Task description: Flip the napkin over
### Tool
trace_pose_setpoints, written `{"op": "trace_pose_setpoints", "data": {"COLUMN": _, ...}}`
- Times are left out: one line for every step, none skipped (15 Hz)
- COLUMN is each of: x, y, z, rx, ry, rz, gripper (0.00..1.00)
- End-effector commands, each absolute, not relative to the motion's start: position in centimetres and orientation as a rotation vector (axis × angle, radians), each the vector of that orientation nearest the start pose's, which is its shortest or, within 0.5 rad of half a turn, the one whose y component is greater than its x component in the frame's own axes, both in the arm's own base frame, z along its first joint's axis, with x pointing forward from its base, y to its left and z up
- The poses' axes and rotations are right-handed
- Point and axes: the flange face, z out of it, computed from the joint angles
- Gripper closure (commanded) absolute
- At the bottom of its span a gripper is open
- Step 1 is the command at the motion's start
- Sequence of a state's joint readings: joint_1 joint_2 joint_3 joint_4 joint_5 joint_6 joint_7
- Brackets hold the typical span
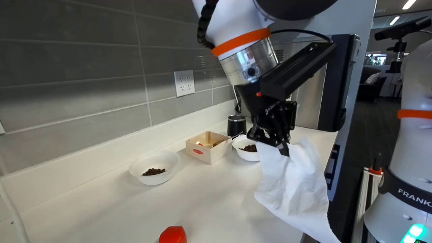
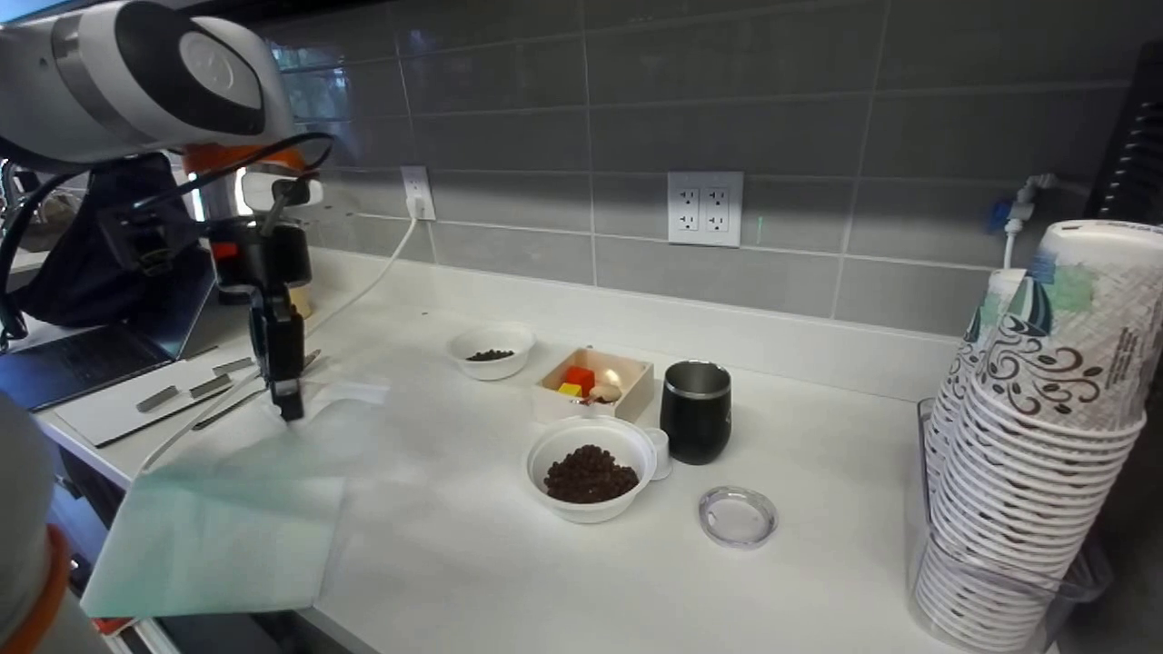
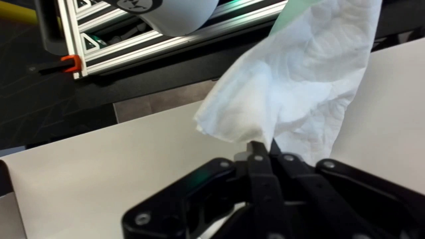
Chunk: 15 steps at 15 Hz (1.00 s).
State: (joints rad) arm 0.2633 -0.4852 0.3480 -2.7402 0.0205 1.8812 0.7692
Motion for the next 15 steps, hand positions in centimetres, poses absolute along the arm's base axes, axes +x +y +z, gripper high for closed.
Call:
{"op": "trace_pose_setpoints", "data": {"x": 26.1, "y": 16.4, "z": 37.7, "rx": -3.282, "ry": 0.361, "rz": 0.269, "gripper": 0.99}}
{"op": "trace_pose_setpoints", "data": {"x": 26.1, "y": 16.1, "z": 38.9, "rx": -3.241, "ry": 0.348, "rz": 0.244, "gripper": 0.99}}
{"op": "trace_pose_setpoints", "data": {"x": 26.1, "y": 15.7, "z": 40.1, "rx": -3.199, "ry": 0.334, "rz": 0.220, "gripper": 0.99}}
{"op": "trace_pose_setpoints", "data": {"x": 26.0, "y": 15.4, "z": 41.2, "rx": -3.158, "ry": 0.319, "rz": 0.192, "gripper": 0.99}}
{"op": "trace_pose_setpoints", "data": {"x": 26.1, "y": 14.9, "z": 42.2, "rx": -3.117, "ry": 0.309, "rz": 0.160, "gripper": 0.99}}
{"op": "trace_pose_setpoints", "data": {"x": 26.1, "y": 14.6, "z": 43.1, "rx": -3.076, "ry": 0.295, "rz": 0.132, "gripper": 0.99}}
{"op": "trace_pose_setpoints", "data": {"x": 26.3, "y": 14.1, "z": 44.0, "rx": -3.036, "ry": 0.286, "rz": 0.103, "gripper": 0.99}}
{"op": "trace_pose_setpoints", "data": {"x": 26.4, "y": 13.7, "z": 44.7, "rx": -2.996, "ry": 0.275, "rz": 0.073, "gripper": 0.99}}
{"op": "trace_pose_setpoints", "data": {"x": 26.9, "y": 13.1, "z": 45.2, "rx": -2.961, "ry": 0.257, "rz": 0.040, "gripper": 0.99}}
{"op": "trace_pose_setpoints", "data": {"x": 27.6, "y": 12.7, "z": 45.7, "rx": -2.929, "ry": 0.232, "rz": 0.001, "gripper": 0.99}}
{"op": "trace_pose_setpoints", "data": {"x": 28.4, "y": 12.2, "z": 45.9, "rx": -2.894, "ry": 0.204, "rz": -0.033, "gripper": 0.99}}
{"op": "trace_pose_setpoints", "data": {"x": 29.6, "y": 11.6, "z": 45.6, "rx": -2.853, "ry": 0.188, "rz": -0.054, "gripper": 0.99}}
{"op": "trace_pose_setpoints", "data": {"x": 30.8, "y": 10.9, "z": 45.2, "rx": -2.808, "ry": 0.182, "rz": -0.068, "gripper": 0.99}}
{"op": "trace_pose_setpoints", "data": {"x": 31.7, "y": 10.4, "z": 44.7, "rx": -2.762, "ry": 0.169, "rz": -0.094, "gripper": 0.99}}
{"op": "trace_pose_setpoints", "data": {"x": 32.5, "y": 9.9, "z": 44.1, "rx": -2.718, "ry": 0.152, "rz": -0.111, "gripper": 0.99}}
